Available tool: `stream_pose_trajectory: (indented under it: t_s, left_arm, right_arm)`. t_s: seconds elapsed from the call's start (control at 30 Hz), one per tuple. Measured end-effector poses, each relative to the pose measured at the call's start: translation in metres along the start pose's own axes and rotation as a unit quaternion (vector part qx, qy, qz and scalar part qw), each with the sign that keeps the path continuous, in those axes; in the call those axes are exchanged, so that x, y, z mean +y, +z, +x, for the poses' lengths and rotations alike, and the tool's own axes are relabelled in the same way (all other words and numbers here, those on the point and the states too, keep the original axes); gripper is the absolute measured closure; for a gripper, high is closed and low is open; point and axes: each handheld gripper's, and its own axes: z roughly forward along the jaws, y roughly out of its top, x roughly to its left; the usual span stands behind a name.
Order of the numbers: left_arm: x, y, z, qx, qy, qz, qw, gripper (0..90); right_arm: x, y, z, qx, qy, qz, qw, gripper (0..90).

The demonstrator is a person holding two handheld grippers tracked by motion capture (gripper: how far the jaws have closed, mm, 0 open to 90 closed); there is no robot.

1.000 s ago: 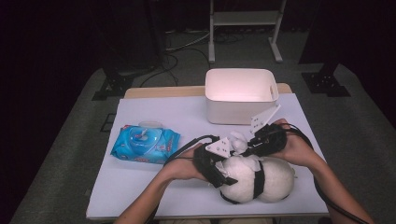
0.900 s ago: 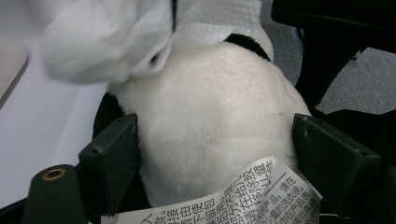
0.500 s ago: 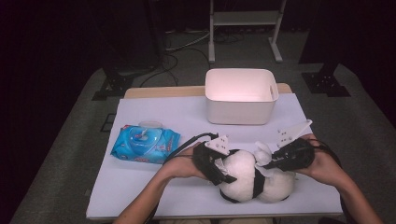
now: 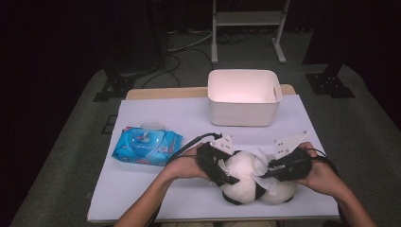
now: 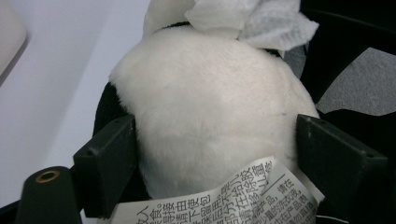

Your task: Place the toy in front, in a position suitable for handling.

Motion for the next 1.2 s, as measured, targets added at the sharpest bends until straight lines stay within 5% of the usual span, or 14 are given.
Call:
stream_pose_trajectory:
  t_s: [0.47,0.63,0.8,1.2]
  left_arm:
    - [-0.002,0.003,0.006,0.003,-0.020,0.011,0.9997,13.6]
    - [-0.007,0.000,0.011,-0.005,-0.039,0.001,0.9992,14.0]
    - [-0.005,-0.001,0.012,-0.014,-0.056,0.004,0.9983,13.7]
    - [0.001,0.011,0.014,-0.011,-0.052,0.032,0.9981,9.2]
  right_arm:
    - [0.017,0.008,-0.002,0.005,-0.017,0.002,0.9998,76.8]
    - [0.005,-0.003,-0.011,-0.023,0.003,0.023,0.9995,76.5]
    - [-0.004,-0.002,-0.014,-0.010,0.018,0.008,0.9998,77.2]
    - [0.003,0.012,-0.011,0.007,0.016,0.027,0.9995,78.8]
